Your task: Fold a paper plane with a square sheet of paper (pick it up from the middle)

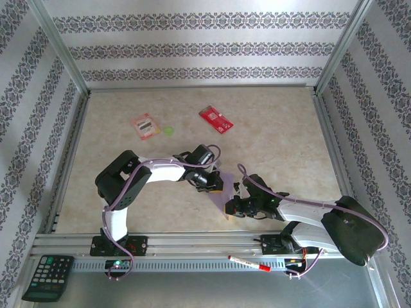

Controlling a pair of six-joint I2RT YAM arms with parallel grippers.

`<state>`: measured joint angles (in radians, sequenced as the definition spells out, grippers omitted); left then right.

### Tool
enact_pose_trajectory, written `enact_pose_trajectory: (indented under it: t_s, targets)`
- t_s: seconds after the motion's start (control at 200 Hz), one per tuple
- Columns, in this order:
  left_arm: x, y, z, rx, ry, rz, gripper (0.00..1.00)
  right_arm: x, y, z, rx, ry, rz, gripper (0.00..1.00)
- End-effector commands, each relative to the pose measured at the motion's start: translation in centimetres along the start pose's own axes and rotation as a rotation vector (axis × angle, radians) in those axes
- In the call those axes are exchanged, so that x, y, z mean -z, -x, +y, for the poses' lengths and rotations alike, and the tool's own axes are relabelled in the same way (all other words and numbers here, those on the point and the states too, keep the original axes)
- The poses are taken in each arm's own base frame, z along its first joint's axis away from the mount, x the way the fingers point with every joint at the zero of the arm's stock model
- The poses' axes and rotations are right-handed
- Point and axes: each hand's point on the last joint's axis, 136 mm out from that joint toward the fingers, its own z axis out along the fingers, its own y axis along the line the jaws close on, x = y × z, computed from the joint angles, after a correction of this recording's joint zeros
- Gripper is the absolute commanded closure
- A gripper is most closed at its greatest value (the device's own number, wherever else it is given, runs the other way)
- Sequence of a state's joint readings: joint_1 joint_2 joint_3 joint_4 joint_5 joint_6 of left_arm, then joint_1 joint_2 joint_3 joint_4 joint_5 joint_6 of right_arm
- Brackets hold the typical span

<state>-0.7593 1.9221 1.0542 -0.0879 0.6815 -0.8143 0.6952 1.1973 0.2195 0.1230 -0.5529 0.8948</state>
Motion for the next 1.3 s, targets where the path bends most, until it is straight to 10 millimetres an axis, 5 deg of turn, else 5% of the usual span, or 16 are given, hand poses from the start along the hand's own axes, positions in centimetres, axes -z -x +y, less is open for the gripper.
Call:
enact_pose_trajectory:
  t_s: [0.0,0.315,0.44,0.565,0.649,0.919,1.294]
  targets:
    - [0.6,1.9,0.5,-0.028,0.035,-0.032,0.90,0.2,-3.3,-5.8,-0.132,-0.196,0.081,1.00]
    - [2.6,7.7,4.0,0.006,0.097,-0.098,0.91,0.1,-3.3,-5.6,-0.124,-0.190,0.093,1.00]
    - [4.7,9.3,2.7,0.016,0.045,-0.151,0.89,0.3,-2.4,-3.4,-0.074,-0.115,0.086,1.00]
    - [6.7,8.7,0.7,0.010,-0.009,-0.195,0.84,1.9,0.2,1.7,0.020,0.019,0.012,0.89]
    - [7.6,8.0,0.0,0.021,-0.037,-0.208,0.83,3.4,1.6,3.4,0.040,0.053,-0.065,0.81]
    - [9.2,5.9,-0.5,0.033,-0.076,-0.228,0.76,5.8,4.6,-0.3,-0.042,-0.131,-0.248,0.61]
    - [8.6,5.1,0.6,0.069,-0.071,-0.214,0.77,3.6,6.8,1.1,-0.011,-0.107,-0.212,0.63]
